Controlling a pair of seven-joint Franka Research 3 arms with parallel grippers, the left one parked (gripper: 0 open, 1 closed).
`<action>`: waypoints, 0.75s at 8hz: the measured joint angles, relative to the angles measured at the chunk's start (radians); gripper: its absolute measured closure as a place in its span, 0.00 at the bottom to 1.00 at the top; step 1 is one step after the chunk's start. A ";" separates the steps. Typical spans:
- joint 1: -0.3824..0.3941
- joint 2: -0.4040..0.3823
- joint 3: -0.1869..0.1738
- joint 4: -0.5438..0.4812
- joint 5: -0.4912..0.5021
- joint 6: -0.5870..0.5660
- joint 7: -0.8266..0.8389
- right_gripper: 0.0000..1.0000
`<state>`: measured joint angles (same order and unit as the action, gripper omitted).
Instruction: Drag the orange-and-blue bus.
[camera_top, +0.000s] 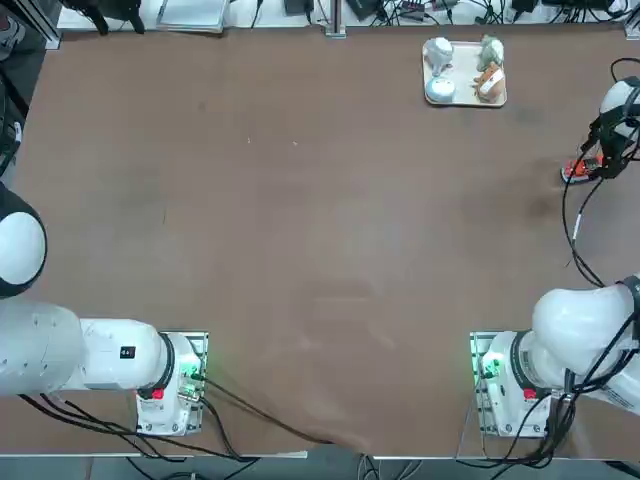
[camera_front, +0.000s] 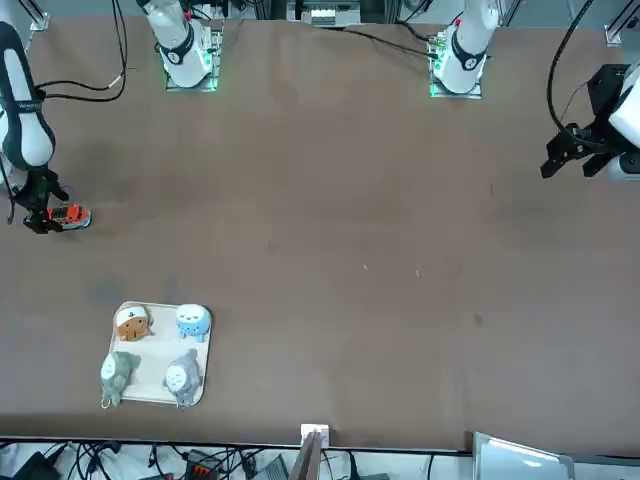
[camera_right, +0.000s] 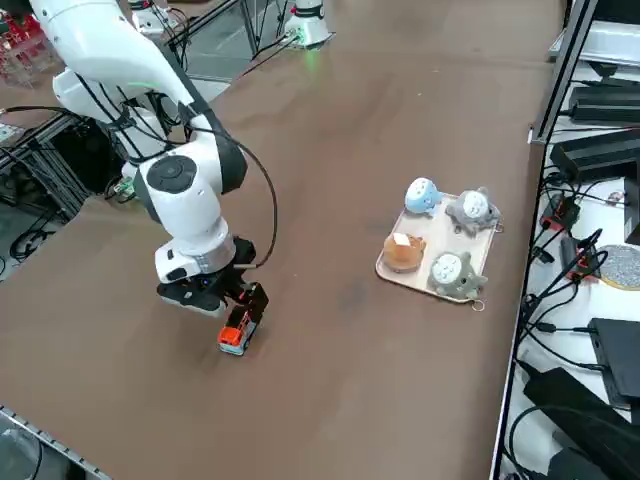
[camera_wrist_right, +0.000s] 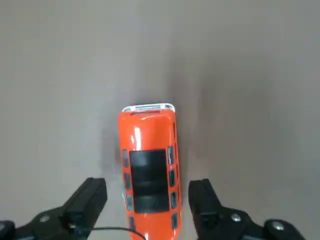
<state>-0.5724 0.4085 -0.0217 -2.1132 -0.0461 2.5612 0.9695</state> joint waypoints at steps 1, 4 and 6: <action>-0.001 0.014 0.000 0.000 0.000 0.017 0.000 0.01; -0.006 0.023 0.000 0.000 0.000 0.025 0.000 0.14; -0.012 0.018 0.000 0.002 0.000 0.025 0.001 0.37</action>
<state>-0.5840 0.4267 -0.0218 -2.1117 -0.0461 2.5866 0.9702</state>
